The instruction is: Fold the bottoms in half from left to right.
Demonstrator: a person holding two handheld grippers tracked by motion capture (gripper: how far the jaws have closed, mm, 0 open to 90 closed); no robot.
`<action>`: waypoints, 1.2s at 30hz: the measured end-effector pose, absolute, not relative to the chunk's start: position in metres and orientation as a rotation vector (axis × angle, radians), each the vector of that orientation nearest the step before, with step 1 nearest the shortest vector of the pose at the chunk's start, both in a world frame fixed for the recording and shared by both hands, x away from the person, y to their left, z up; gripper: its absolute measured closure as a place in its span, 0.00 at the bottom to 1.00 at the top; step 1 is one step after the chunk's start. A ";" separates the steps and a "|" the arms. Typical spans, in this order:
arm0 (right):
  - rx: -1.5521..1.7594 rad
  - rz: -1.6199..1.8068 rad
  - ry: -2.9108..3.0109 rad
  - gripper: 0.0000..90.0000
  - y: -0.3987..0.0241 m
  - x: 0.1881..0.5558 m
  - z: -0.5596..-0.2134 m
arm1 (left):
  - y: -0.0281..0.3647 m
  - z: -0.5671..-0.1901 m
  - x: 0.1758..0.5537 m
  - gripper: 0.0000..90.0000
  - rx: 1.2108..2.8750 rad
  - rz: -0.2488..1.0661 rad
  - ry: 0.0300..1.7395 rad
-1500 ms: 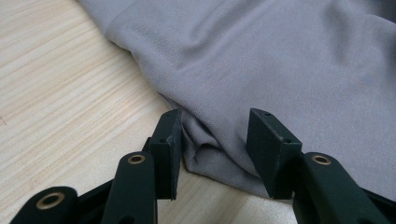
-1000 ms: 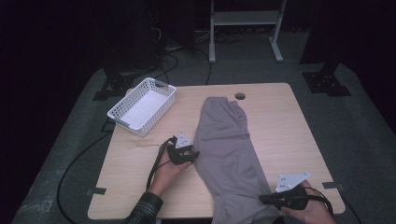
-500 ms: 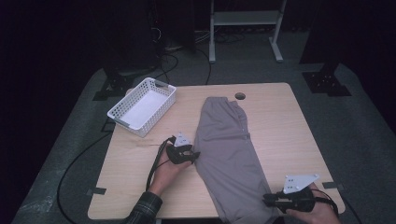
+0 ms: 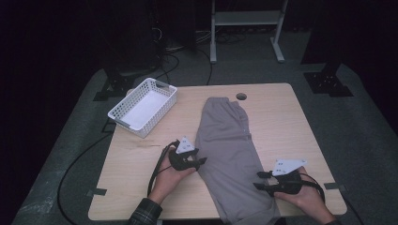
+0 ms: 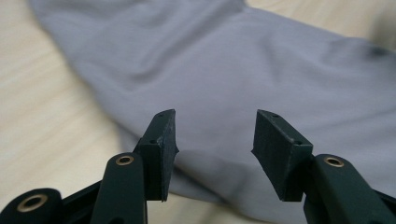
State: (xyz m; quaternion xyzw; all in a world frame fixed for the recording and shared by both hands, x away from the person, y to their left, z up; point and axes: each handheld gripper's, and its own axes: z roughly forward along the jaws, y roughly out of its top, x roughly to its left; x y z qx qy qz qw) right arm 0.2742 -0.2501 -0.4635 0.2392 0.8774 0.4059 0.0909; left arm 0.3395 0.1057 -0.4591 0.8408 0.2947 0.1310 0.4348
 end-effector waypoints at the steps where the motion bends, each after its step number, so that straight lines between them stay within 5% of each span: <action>1: 0.712 1.196 2.609 0.59 -0.249 0.277 -0.465 | 0.104 -0.460 0.335 0.54 2.089 0.308 0.727; 23: 0.690 1.116 2.635 0.56 -0.244 0.284 -0.478 | 0.064 -0.479 0.276 0.41 2.252 0.201 0.515; 29: 0.686 1.119 2.641 0.61 -0.244 0.283 -0.478 | 0.063 -0.477 0.275 0.59 2.288 0.240 0.475; 36: 0.671 1.121 2.668 0.89 -0.239 0.282 -0.476 | 0.067 -0.472 0.282 0.89 2.321 0.260 0.501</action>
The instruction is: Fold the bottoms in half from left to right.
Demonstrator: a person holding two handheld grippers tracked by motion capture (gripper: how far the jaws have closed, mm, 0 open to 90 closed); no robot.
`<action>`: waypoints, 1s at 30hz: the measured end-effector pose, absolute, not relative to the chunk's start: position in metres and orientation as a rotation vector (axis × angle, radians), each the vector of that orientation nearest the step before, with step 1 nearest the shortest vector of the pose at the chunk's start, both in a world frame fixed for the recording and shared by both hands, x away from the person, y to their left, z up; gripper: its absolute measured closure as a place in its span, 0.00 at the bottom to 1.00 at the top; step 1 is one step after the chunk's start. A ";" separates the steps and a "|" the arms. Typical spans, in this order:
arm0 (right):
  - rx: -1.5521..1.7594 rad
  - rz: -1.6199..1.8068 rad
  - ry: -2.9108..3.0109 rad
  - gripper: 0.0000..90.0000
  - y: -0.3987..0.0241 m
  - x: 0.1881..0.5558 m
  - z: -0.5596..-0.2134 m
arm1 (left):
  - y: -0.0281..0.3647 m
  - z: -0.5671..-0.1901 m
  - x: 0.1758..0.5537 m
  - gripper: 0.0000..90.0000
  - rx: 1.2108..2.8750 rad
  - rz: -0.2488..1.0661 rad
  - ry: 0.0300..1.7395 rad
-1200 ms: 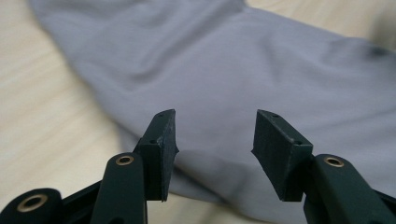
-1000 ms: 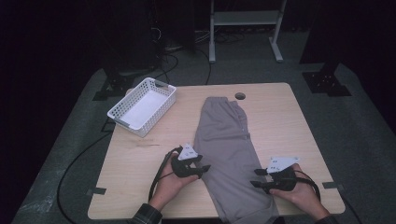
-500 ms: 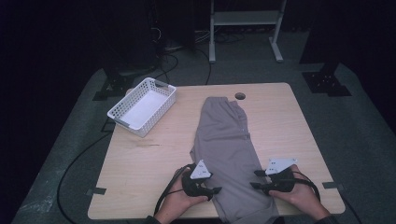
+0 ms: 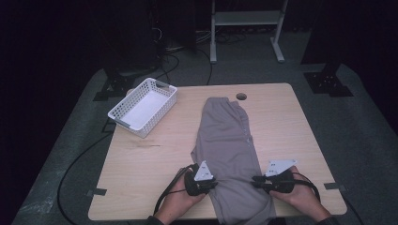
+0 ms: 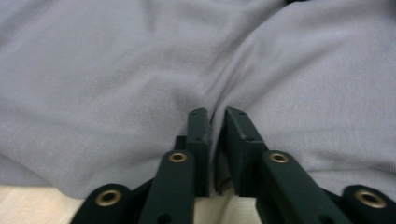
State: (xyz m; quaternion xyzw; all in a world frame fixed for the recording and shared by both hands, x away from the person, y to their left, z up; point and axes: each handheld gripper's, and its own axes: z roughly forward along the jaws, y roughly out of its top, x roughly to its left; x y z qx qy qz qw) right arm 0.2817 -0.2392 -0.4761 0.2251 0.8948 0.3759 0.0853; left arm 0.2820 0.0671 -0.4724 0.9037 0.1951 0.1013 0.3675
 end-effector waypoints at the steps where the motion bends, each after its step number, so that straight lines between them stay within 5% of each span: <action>1: 0.668 1.123 2.670 0.93 -0.238 0.282 -0.476 | 0.067 -0.472 0.284 0.90 2.323 0.268 0.503; 30: 0.781 1.041 2.639 0.96 -0.211 0.394 -0.471 | 0.072 -0.471 0.411 0.89 2.298 0.395 0.671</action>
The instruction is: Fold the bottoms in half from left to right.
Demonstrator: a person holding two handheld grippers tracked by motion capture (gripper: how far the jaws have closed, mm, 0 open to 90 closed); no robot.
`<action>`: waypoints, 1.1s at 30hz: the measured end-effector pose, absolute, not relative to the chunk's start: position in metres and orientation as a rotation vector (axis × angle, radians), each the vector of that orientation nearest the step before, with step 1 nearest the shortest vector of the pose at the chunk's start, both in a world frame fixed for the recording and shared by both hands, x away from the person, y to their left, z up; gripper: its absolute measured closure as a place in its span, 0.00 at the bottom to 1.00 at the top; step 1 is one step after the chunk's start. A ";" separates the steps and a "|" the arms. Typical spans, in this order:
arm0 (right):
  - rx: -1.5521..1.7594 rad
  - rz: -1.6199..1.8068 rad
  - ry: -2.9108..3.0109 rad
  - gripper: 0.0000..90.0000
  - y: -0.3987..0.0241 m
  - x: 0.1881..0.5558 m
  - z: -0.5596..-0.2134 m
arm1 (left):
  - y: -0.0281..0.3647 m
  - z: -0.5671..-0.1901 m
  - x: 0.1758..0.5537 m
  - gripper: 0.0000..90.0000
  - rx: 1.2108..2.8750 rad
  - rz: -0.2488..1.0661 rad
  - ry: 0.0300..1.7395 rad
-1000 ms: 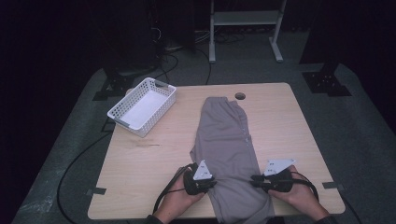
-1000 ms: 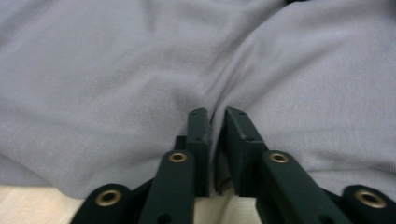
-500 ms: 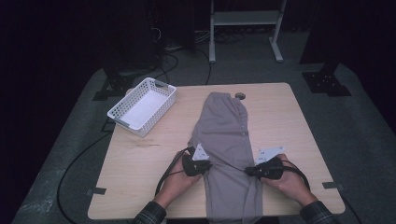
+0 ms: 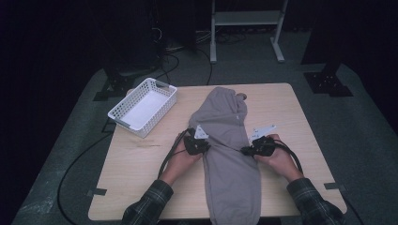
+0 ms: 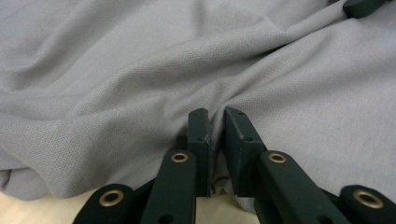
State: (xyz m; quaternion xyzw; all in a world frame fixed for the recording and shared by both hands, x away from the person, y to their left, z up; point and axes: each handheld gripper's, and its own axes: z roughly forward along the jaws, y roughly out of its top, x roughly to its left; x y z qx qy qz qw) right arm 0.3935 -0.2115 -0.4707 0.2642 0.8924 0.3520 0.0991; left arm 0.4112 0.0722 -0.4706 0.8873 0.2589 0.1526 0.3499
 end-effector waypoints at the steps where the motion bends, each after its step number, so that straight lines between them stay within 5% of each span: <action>1: 0.788 1.049 2.634 0.96 -0.211 0.400 -0.471 | 0.072 -0.471 0.416 0.89 2.293 0.403 0.675; 14: 0.847 1.039 2.476 0.93 -0.204 0.449 -0.476 | 0.068 -0.471 0.463 0.83 2.293 0.532 0.737; 18: 0.888 1.036 2.433 0.81 -0.204 0.453 -0.477 | 0.067 -0.469 0.466 0.78 2.303 0.540 0.748; 23: 0.920 1.151 2.392 0.70 -0.213 0.434 -0.459 | 0.073 -0.463 0.452 0.67 2.257 0.456 0.743; 33: 0.736 1.282 2.506 0.65 -0.216 0.364 -0.445 | 0.080 -0.454 0.391 0.56 2.229 0.358 0.598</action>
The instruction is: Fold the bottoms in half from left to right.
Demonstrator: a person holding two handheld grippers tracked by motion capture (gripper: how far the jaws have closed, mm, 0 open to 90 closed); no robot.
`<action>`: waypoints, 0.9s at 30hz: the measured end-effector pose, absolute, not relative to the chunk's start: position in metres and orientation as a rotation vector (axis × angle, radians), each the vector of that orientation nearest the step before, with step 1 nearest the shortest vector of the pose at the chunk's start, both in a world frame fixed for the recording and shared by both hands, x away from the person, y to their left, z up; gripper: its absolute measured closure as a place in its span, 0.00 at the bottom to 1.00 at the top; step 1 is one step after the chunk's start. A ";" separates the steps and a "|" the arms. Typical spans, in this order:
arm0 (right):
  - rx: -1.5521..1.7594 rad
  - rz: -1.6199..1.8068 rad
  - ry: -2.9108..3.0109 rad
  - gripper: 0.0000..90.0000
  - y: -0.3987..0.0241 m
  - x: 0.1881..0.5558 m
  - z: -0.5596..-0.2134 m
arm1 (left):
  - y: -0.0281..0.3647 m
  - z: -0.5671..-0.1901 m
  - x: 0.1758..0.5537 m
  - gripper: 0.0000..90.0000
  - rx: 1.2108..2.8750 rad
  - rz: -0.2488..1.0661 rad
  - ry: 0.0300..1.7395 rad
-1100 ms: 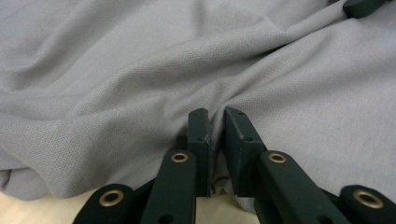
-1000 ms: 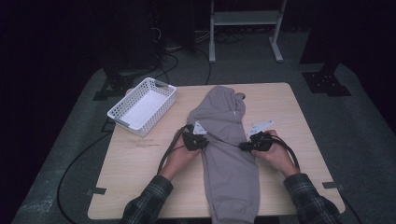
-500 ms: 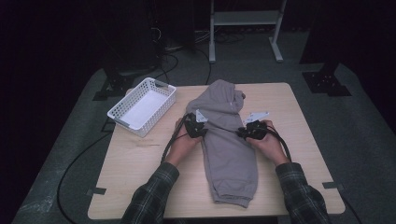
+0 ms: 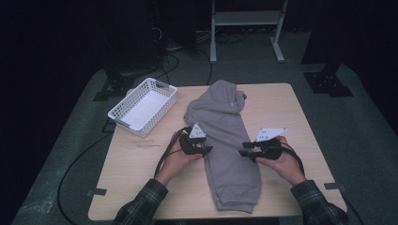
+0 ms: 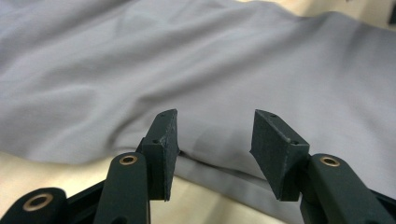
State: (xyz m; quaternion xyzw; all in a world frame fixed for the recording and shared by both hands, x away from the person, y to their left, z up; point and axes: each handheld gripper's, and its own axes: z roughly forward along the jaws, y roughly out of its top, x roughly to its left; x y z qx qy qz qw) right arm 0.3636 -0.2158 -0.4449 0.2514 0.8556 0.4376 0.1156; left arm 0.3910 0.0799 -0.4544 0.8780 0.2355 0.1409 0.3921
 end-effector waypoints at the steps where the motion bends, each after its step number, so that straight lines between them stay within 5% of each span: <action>1: 0.706 1.291 2.529 0.64 -0.215 0.354 -0.446 | 0.080 -0.454 0.386 0.55 2.229 0.346 0.585; 12: 0.586 1.152 2.715 0.58 -0.219 0.308 -0.472 | 0.065 -0.464 0.329 0.47 2.294 0.202 0.369; 19: 0.571 1.117 2.692 0.82 -0.210 0.315 -0.475 | 0.061 -0.461 0.324 0.46 2.305 0.214 0.342; 27: 0.641 1.126 2.622 0.86 -0.199 0.342 -0.478 | 0.070 -0.445 0.315 0.42 2.237 0.188 0.321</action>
